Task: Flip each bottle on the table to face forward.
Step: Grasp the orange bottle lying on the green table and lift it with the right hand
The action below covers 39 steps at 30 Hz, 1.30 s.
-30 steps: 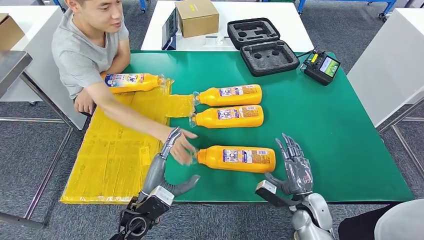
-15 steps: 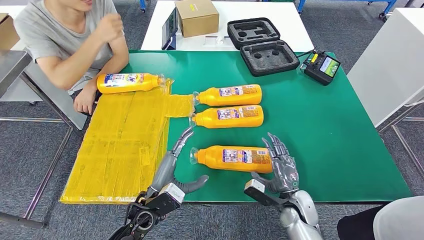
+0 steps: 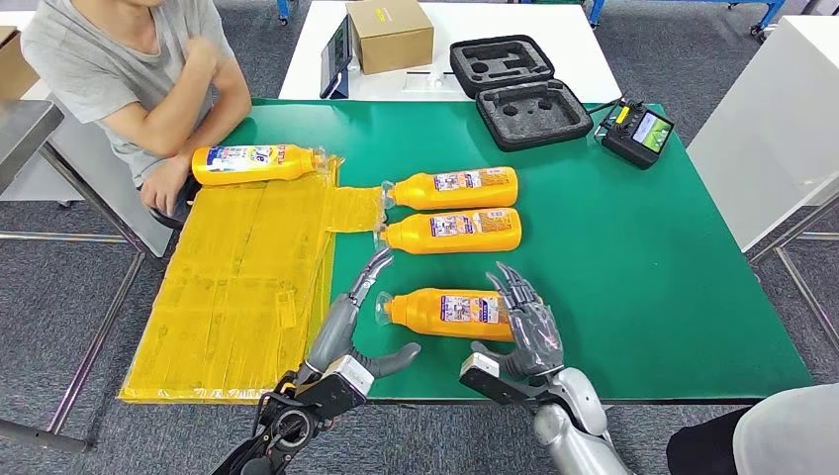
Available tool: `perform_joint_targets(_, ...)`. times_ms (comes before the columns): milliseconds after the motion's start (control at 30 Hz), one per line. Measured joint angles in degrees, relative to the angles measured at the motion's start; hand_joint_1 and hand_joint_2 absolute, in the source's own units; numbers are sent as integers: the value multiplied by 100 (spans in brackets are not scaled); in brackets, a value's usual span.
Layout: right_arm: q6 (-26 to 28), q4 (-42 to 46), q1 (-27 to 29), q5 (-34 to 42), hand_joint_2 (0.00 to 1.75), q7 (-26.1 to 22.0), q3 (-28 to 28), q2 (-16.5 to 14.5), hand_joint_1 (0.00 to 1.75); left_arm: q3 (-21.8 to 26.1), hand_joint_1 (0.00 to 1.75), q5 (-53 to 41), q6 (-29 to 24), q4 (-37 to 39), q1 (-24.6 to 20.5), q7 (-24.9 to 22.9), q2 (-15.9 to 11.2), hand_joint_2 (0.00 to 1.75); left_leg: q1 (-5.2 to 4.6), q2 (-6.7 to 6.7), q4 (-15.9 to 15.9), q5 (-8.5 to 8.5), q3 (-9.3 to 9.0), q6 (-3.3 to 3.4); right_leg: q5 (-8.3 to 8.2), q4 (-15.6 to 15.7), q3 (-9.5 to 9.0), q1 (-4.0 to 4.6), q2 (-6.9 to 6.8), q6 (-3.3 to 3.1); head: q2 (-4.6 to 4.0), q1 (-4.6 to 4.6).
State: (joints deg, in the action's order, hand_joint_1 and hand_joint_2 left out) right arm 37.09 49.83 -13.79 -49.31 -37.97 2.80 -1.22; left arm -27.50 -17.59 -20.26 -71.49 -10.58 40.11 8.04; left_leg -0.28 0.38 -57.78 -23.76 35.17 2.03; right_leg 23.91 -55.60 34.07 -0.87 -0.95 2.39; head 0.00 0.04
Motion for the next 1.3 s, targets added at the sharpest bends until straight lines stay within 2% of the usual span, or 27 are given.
perform_joint_targets(133, -83, -145, -87, 41, 175, 60, 68, 8, 0, -2, 0, 4, -23, 34, -19, 0, 1, 175, 0, 0, 0, 0, 0, 0, 0, 0, 1, -1, 0, 0, 0, 0)
perform_joint_targets(333, -71, -502, -281, -267, 175, 474, 138, 65, 0, -26, 0, -3, -42, 68, -36, 0, 2, 175, -1, 1, 0, 0, 0, 0, 0, 0, 0, -1, 1, 0, 0, 1)
perform_joint_targets(567, -254, -590, -430, -1143, 175, 1352, 370, 69, 0, -33, 0, -147, -44, 71, -27, 0, 2, 175, 0, 4, 0, 0, -11, 0, -1, 0, -8, 0, 2, 0, 0, 0)
perform_joint_targets(733, -284, -594, -526, -1808, 175, 2005, 585, 79, 0, 97, 0, -353, 145, 19, -5, -71, 46, 175, 0, 4, 0, 2, -17, 2, -2, 0, -13, 0, 2, 1, 0, 1)
perform_joint_targets(1133, -440, -594, -650, -2307, 175, 2384, 872, 120, 0, 350, 0, -486, 336, -26, -5, -122, 155, 175, 0, 5, 0, 5, -19, 7, -7, 1, -16, -1, 2, 7, 0, 1)
perform_joint_targets(1167, -468, -594, -661, -2328, 175, 2398, 895, 120, 38, 358, 0, -490, 339, -28, -3, -122, 159, 175, 0, 5, 0, 5, -20, 7, -7, 0, -16, -1, 2, 7, 0, 0)
perform_joint_targets(1267, -734, -588, -706, -2347, 175, 2462, 967, 110, 169, 391, 0, -545, 354, -65, 20, -134, 176, 175, 0, 6, 0, 5, -23, 7, -7, 1, -18, -1, 4, 6, 0, 0)
perform_joint_targets(1300, -864, -580, -717, -2325, 175, 2478, 985, 106, 175, 404, 0, -576, 361, -89, 36, -146, 184, 175, 0, 6, 0, 5, -25, 7, -7, 1, -19, -1, 4, 6, 0, 0)
